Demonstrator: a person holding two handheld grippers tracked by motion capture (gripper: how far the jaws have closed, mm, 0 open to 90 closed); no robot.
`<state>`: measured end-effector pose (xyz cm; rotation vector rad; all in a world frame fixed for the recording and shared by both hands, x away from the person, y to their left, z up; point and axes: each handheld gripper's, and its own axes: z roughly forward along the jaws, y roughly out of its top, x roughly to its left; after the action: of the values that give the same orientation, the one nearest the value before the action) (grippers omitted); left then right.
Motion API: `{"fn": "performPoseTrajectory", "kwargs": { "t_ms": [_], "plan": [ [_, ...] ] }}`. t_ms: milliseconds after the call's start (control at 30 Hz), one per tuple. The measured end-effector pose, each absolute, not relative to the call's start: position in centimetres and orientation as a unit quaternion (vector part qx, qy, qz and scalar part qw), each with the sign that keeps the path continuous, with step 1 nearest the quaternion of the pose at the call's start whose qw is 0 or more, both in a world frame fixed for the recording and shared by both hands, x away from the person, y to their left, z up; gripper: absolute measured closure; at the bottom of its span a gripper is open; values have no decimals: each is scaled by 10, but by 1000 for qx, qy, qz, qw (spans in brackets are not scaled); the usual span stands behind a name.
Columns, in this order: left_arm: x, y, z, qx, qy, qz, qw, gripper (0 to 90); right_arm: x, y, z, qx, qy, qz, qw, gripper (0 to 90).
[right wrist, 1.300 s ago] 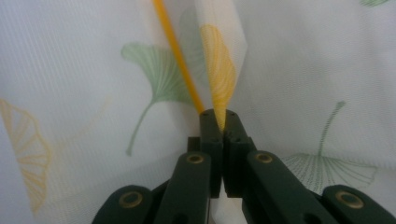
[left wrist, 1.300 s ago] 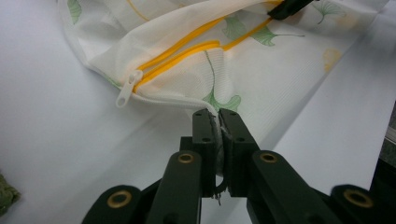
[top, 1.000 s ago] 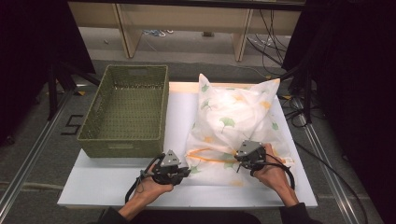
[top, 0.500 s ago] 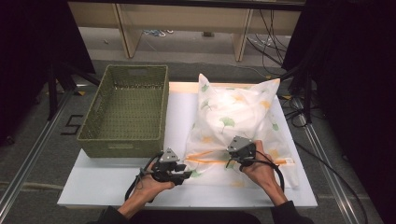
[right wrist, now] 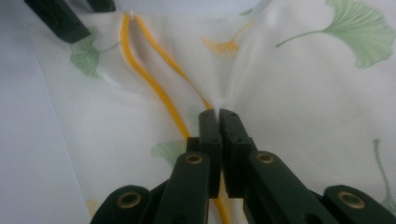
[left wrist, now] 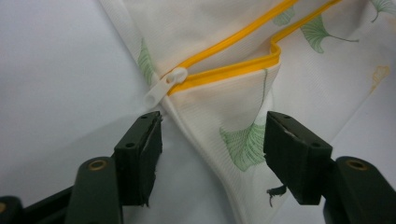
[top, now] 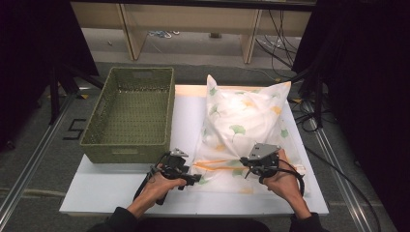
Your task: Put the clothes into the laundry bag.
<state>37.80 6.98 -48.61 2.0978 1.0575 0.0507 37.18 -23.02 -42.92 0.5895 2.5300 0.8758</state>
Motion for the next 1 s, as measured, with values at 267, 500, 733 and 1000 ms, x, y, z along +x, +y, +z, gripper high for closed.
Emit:
{"fn": "performPoseTrajectory", "kwargs": {
  "t_ms": [267, 500, 733, 1000],
  "plan": [
    [383, 68, -488, 816, 425, 29, 391, 572, 377, -230, -455, 218, 917, 278, 187, 900],
    [386, 63, -492, 812, 414, 54, 407, 847, 380, -228, -462, 224, 919, 272, 177, 900],
    [378, 62, -477, 803, 395, 70, 441, 888, 380, -229, -459, 225, 913, 291, 177, 860],
    [375, 65, -468, 791, 398, 66, 459, 888, 370, -201, -438, 185, 899, 362, 164, 660]
  ]
}}
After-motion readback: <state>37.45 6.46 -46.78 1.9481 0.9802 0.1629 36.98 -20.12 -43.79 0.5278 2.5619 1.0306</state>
